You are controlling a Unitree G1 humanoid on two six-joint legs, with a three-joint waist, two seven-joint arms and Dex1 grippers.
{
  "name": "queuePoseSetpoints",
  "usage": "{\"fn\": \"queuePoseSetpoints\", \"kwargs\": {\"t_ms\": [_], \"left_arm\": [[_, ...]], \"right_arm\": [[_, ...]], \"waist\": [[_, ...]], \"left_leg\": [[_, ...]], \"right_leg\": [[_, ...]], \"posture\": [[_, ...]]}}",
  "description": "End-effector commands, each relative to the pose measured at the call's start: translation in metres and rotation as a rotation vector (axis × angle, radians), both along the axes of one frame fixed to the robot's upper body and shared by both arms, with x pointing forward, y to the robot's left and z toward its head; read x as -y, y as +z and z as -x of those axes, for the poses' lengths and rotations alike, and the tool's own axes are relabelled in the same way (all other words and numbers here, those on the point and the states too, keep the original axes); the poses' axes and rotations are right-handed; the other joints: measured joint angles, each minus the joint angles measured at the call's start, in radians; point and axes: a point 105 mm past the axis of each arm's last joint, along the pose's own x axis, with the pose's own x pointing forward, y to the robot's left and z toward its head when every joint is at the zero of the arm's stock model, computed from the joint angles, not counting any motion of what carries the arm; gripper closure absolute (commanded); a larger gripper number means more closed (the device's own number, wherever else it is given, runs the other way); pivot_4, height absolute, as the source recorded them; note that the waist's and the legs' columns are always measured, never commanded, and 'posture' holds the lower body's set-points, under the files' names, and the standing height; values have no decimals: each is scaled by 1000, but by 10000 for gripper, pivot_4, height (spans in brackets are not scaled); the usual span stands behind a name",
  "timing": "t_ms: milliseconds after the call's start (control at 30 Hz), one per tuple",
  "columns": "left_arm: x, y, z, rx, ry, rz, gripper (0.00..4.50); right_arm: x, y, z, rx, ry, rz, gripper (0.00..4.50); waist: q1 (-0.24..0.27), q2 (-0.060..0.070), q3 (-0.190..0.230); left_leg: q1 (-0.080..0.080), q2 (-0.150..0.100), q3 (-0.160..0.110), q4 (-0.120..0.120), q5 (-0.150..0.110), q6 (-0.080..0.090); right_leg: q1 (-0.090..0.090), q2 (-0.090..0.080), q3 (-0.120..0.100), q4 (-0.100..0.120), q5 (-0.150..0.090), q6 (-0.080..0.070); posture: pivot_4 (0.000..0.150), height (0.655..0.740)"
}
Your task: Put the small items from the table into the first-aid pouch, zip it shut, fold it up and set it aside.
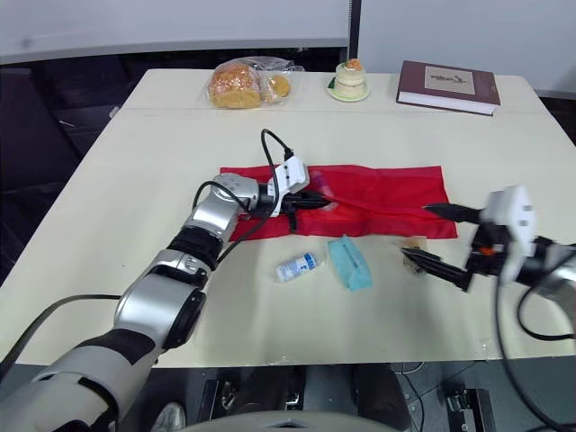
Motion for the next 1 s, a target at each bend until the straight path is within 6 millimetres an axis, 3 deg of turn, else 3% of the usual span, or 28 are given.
{"fn": "queuePoseSetpoints", "kwargs": {"t_ms": [33,267,467,733,1000], "left_arm": [[-18,8,-4,33,20,-25,45000],[-30,4,-6,34,37,-44,45000],[-31,3,-6,42,32,-60,45000],[-30,1,-4,45,3,-84,45000],[-30,-1,-3,44,-5,-86,45000]], "right_arm": [[27,31,19,60,2,50,367],[39,45,26,60,-2,106,367],[9,20,12,27,62,223,367],[-91,4,-11,120,412,304,367],[-153,-46,-45,124,564,541,367]], "waist": [[3,0,0],[2,0,0],[1,0,0],[0,0,0],[-4,0,0]], "left_leg": [[0,0,0,0,0,0],[0,1,0,0,0,0],[0,1,0,0,0,0],[-1,2,0,0,0,-1],[-2,-1,1,1,1,-1]], "right_leg": [[0,0,0,0,0,0],[0,0,0,0,0,0],[0,0,0,0,0,0],[-1,1,-1,0,0,0],[-2,-1,0,-1,0,0]], "posture": [[1500,7289],[1500,7289],[1500,7289],[1500,7289],[1500,7289]]}}
